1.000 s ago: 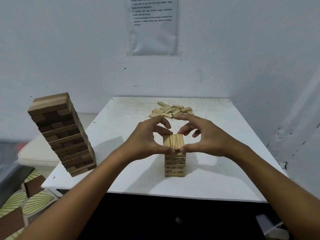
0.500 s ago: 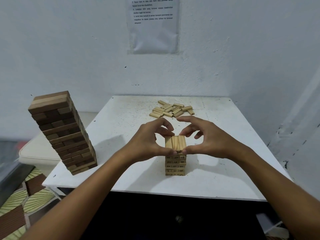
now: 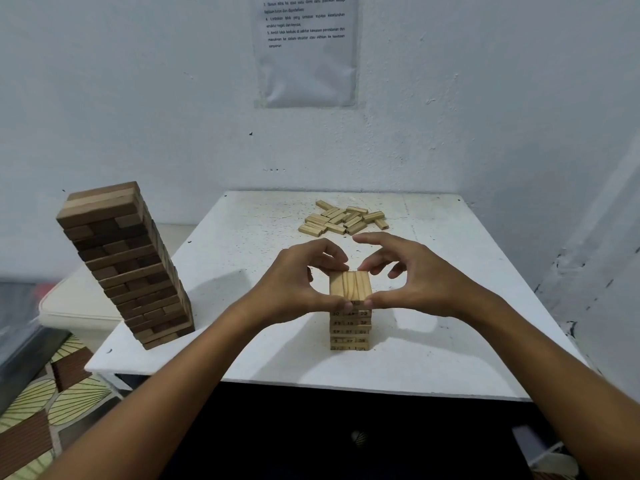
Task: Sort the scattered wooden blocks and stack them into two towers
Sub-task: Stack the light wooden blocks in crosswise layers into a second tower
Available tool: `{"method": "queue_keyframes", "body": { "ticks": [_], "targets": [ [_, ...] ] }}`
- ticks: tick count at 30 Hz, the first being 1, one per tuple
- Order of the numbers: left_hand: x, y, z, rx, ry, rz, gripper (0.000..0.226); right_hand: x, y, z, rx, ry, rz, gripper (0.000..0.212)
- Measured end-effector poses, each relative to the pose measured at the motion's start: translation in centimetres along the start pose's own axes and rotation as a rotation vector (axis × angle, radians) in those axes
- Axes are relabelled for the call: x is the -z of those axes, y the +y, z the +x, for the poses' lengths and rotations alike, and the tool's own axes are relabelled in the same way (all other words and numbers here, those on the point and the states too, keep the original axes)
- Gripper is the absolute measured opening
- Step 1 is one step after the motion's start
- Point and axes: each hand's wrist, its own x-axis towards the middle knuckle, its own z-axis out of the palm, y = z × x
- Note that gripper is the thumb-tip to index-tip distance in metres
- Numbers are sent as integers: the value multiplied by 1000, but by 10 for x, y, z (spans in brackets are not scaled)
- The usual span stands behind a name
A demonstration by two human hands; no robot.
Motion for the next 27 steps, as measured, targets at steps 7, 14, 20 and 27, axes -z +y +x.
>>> {"method": "queue_keyframes", "body": {
  "ticks": [7,14,20,27],
  "targets": [
    [0,-3,0,-15,-8,-8,57,-1,2,1,1,2,-1,79],
    [4,-9,-7,6,-41,-21,82,-3,4,-6,-23,15,58,79],
    [-11,-47,-24,123,-115,14,103,-25,30,-21,-149,-68,72,102],
    [-34,-65,-29,150,-112,-21,106,-59,42,-33,-237,-38,114,125]
  ]
}}
